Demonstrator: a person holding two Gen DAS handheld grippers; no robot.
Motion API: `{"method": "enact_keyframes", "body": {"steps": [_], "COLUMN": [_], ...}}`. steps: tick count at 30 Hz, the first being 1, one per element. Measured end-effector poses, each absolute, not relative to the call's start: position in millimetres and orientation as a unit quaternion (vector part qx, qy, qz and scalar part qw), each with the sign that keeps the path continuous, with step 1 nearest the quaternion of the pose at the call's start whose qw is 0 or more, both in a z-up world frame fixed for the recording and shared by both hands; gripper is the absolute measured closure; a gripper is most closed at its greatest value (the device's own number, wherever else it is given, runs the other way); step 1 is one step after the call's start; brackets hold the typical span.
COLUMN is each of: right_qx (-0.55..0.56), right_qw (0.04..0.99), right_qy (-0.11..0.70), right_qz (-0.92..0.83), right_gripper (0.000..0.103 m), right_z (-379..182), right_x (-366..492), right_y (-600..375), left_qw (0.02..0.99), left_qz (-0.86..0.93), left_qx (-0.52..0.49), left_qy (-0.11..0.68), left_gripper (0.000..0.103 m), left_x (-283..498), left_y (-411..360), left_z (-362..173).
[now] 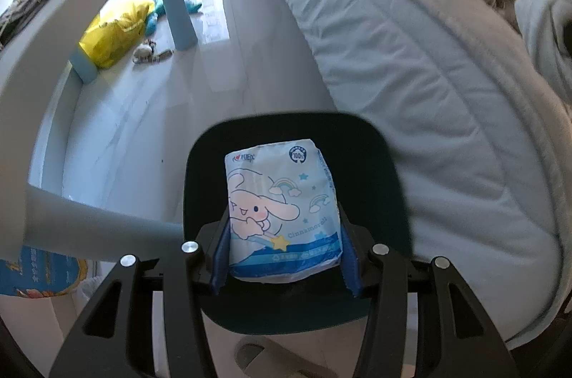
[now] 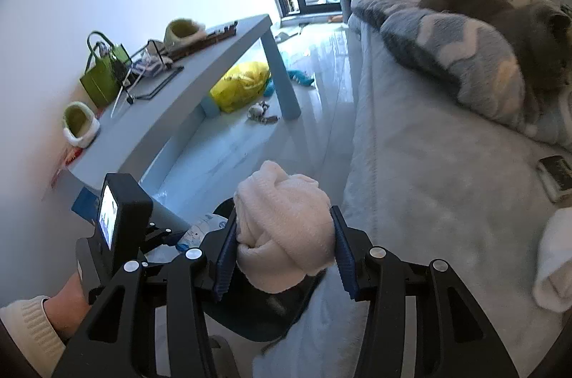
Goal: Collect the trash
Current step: 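Open the left tool over the bin to drop the tissue pack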
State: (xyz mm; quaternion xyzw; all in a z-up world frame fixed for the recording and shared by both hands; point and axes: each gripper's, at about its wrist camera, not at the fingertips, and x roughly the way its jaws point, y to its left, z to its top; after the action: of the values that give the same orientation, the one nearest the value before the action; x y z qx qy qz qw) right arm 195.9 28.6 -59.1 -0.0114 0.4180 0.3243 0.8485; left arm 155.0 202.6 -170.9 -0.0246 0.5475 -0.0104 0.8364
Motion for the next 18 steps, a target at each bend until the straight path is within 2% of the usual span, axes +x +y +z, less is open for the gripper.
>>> {"method": "enact_keyframes", "body": {"steps": [18], "right_qx": [-0.037], "right_qw": [0.815], "right_qy": [0.473], "right_qz": [0.332], "right_gripper": [0.054], "right_z": [-100], "right_x": [202], "right_y": [93], "left_qw": [0.793], "left_qz": [-0.015], "left_qx": [-0.062], "left_qy": [0.606], "left_gripper": [0.048], "left_x": [140], "left_y": [235], "left_z": [-221]}}
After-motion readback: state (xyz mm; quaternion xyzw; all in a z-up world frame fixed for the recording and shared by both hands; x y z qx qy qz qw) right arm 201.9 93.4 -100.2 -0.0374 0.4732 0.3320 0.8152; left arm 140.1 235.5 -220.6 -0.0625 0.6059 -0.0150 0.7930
